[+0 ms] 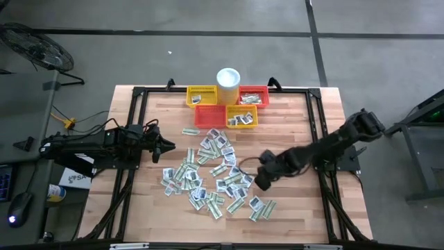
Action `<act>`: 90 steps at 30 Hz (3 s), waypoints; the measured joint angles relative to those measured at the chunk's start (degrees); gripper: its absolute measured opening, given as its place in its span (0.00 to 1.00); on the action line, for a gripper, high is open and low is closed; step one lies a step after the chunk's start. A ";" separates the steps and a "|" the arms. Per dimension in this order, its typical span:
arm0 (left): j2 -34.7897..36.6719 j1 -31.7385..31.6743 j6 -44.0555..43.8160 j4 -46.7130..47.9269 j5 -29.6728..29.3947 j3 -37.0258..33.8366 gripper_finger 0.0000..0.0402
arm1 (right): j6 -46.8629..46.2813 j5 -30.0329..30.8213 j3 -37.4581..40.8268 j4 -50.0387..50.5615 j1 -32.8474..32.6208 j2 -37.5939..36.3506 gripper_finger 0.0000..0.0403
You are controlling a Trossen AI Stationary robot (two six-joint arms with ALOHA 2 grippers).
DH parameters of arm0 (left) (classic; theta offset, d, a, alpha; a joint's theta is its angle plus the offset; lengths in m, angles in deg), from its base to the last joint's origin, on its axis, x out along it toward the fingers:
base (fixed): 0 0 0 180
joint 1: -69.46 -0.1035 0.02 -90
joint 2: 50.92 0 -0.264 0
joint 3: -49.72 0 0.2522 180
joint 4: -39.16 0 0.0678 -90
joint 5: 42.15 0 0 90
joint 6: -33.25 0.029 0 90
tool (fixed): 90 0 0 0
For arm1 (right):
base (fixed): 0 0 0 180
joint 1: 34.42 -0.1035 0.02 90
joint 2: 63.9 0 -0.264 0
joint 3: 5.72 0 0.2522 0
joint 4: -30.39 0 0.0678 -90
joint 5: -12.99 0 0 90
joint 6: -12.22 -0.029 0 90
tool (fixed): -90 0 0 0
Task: Pick & Place First Aid Supplies
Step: Put the black towelette pack into the bottom yellow basket
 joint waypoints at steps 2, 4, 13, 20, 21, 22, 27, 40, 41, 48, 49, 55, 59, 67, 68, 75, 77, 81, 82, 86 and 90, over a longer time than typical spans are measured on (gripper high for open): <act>0.00 0.02 0.02 -0.02 0.00 0.00 0.20 | 4.66 1.44 -2.36 1.66 3.14 -0.02 0.00; -0.01 0.01 0.00 -0.01 0.00 0.00 0.20 | 8.72 3.41 -4.56 3.30 6.48 -0.04 0.00; 0.00 0.00 0.01 -0.02 0.00 0.00 0.20 | 21.29 10.78 -11.49 4.86 22.02 0.51 0.00; 0.00 0.00 0.02 -0.02 0.00 0.00 0.20 | 33.39 11.20 -16.33 3.34 32.25 5.74 0.00; 0.00 0.02 0.01 0.00 0.00 0.00 0.20 | 35.07 11.00 -17.28 3.29 33.42 6.83 0.00; -0.01 0.02 0.01 -0.01 0.00 0.00 0.20 | 36.80 10.76 -18.35 3.23 34.57 8.04 0.00; 0.00 0.02 0.02 -0.02 0.00 0.00 0.20 | 44.59 8.58 -24.14 3.24 39.18 14.59 0.00; -0.02 0.00 0.02 -0.02 0.00 0.00 0.20 | 45.28 4.74 -32.33 9.11 45.12 26.14 0.00; -0.02 0.00 0.02 -0.02 0.00 0.00 0.20 | 45.18 4.72 -32.33 9.49 45.16 26.14 0.00; 0.00 0.00 0.02 -0.02 0.00 0.02 0.20 | 45.91 4.14 -32.31 9.91 45.11 26.14 0.10; 0.00 0.00 0.02 0.00 0.00 0.02 0.20 | 45.64 4.22 -32.31 9.91 45.11 26.14 0.14; -0.02 0.02 0.00 -0.02 0.00 0.00 0.20 | 44.71 5.21 -32.26 10.66 44.28 25.94 0.33; -0.01 0.00 0.02 0.00 0.00 0.00 0.20 | 45.22 3.29 -32.26 12.43 43.21 24.89 0.38; 0.00 0.01 0.01 -0.01 0.00 0.00 0.20 | 49.73 -6.47 -30.64 15.52 39.25 19.32 0.37; 0.00 0.01 0.01 -0.01 0.00 0.00 0.20 | 50.08 -7.64 -29.62 15.33 38.52 18.29 0.37; -0.02 0.00 0.02 -0.01 0.00 0.00 0.20 | 50.43 -9.99 -18.15 10.97 32.15 9.66 0.37; -0.02 0.02 0.01 -0.02 0.00 0.00 0.20 | 49.66 -10.03 -14.71 9.35 29.42 7.35 0.37; -0.01 0.01 0.01 -0.02 0.00 0.00 0.20 | 48.38 -10.14 -8.37 4.27 23.51 3.49 0.36; 0.00 0.00 0.02 -0.01 0.00 0.00 0.20 | 47.42 -10.03 -7.01 3.11 22.11 2.78 0.36; -0.02 0.00 0.01 0.00 0.00 0.00 0.20 | 42.77 -10.12 -3.34 -0.12 16.44 2.08 0.36; 0.00 0.00 0.01 0.00 0.00 0.01 0.20 | 39.00 -10.16 -1.76 -3.72 11.93 2.01 0.36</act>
